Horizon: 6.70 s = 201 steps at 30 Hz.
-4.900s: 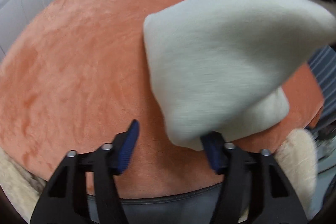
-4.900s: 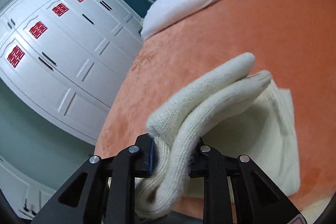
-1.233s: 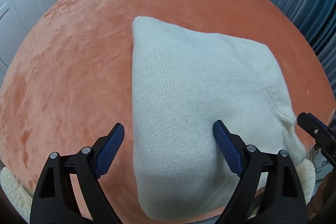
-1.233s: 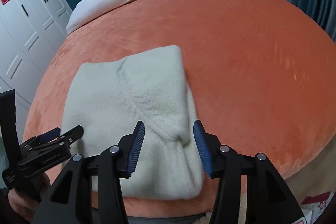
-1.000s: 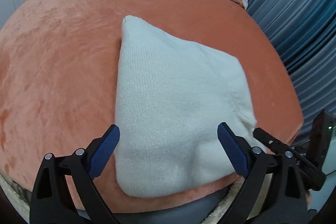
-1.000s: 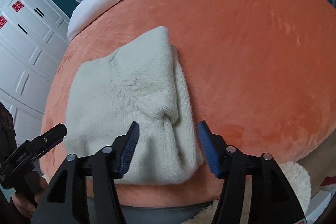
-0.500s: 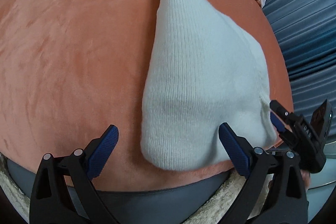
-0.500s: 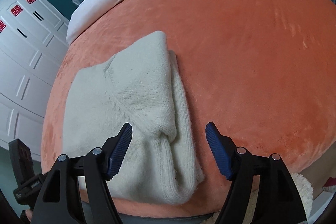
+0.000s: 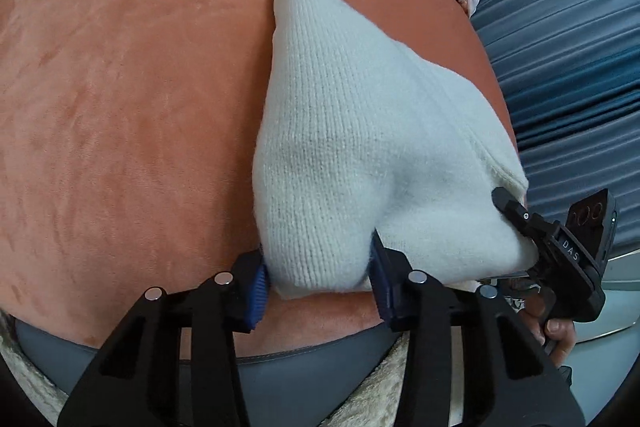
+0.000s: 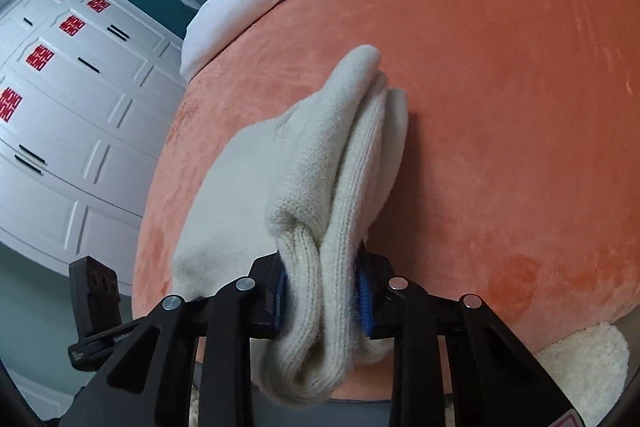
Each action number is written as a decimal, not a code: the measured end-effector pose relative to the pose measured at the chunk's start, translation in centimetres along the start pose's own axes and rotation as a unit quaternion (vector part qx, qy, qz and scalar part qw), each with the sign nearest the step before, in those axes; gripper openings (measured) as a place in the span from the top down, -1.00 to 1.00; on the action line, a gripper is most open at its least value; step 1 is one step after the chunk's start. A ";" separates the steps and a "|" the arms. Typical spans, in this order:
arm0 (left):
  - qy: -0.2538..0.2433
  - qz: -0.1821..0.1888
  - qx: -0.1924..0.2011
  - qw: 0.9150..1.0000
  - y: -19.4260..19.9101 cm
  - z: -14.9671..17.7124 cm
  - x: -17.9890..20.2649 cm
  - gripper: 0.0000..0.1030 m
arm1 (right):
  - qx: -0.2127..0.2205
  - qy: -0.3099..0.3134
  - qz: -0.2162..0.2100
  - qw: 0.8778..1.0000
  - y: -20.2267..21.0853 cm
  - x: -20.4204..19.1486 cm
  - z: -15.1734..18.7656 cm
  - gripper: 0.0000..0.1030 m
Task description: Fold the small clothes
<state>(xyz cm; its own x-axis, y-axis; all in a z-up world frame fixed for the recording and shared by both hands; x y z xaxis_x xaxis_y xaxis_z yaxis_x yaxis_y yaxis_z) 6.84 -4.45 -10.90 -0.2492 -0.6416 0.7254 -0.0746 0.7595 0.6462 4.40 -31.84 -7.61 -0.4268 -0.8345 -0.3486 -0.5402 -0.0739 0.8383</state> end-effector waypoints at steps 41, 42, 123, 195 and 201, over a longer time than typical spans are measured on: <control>-0.078 -0.034 -0.028 0.996 1.0 -1.2 7.2 -0.37 | 0.003 -0.069 0.026 0.997 1.8 -1.2 3.7 0.31; -0.091 -0.036 -0.027 0.995 1.4 -0.5 8.0 -0.37 | 0.009 -0.070 0.028 0.997 2.7 -0.9 4.3 0.31; 0.027 -0.065 0.088 0.994 2.8 -12.0 -5.7 -0.73 | -0.066 -0.039 -0.006 0.997 -13.0 -9.1 -1.3 -0.36; -0.010 -0.228 0.104 0.968 9.3 -2.5 -9.4 -0.23 | -0.002 0.085 0.054 0.995 -9.8 -10.8 1.9 0.83; -0.041 -0.253 0.096 0.962 10.0 -2.1 -7.6 -0.20 | 0.001 0.084 0.077 0.993 -7.1 -11.5 1.0 0.72</control>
<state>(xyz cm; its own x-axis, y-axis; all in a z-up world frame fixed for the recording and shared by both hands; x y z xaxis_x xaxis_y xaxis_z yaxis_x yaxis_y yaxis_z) 9.97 7.82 -9.42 -0.2085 -0.9300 0.3029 -0.3823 0.3625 0.8500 12.42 -21.15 -9.99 -0.3770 -0.9155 -0.1403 -0.4790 0.0630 0.8756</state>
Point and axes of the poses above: each gripper's, at about its wrist camera, not at the fingertips, and y roughly against the way its jaws point, x to its right, z to its underside, the point moved 5 cm from there along -y, roughly the way its jaws point, and after that the axes turned 14 degrees about z, right-handed, at the moved point
